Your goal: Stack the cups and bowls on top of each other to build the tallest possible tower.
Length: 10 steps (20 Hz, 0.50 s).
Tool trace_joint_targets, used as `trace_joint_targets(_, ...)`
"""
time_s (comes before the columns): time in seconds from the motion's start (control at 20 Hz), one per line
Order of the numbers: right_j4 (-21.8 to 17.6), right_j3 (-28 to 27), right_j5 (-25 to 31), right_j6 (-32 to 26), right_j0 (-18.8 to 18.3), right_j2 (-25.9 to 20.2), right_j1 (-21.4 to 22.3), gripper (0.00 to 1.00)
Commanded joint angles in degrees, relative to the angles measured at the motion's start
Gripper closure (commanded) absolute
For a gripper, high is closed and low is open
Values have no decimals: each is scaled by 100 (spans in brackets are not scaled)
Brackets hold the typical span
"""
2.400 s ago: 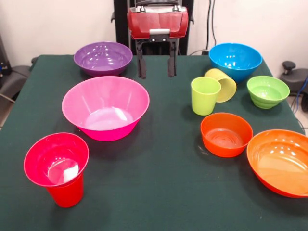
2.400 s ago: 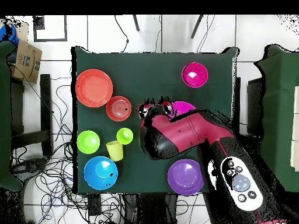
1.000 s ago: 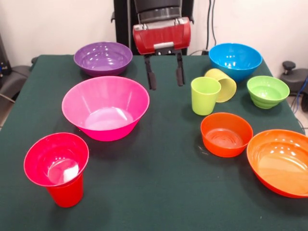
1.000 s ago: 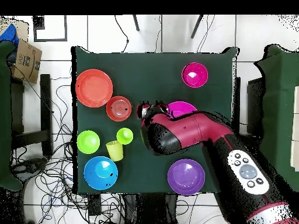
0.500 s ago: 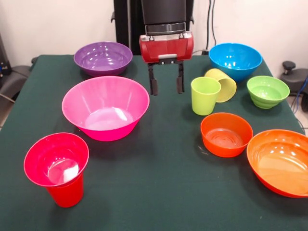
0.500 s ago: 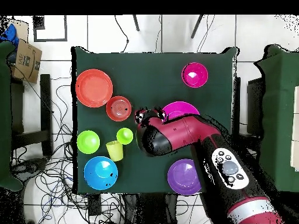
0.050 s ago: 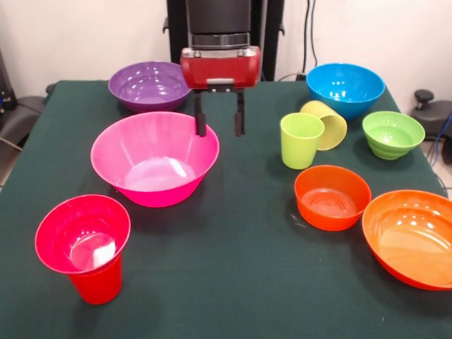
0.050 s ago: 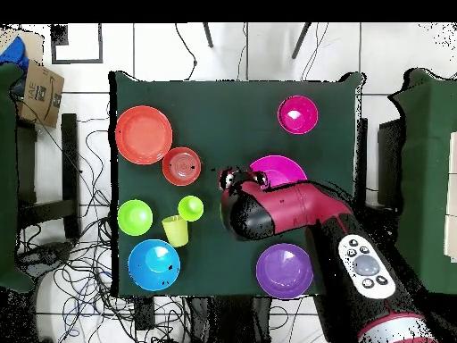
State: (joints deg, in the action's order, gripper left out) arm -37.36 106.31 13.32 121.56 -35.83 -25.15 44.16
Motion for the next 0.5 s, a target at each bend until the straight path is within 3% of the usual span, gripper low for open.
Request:
trace_joint_targets(0.05, 209, -180, 523, 195, -72, 259, 141, 0)
trace_joint_targets(0.5, 82, -449, 81, 322, 100, 487, -460, 0)
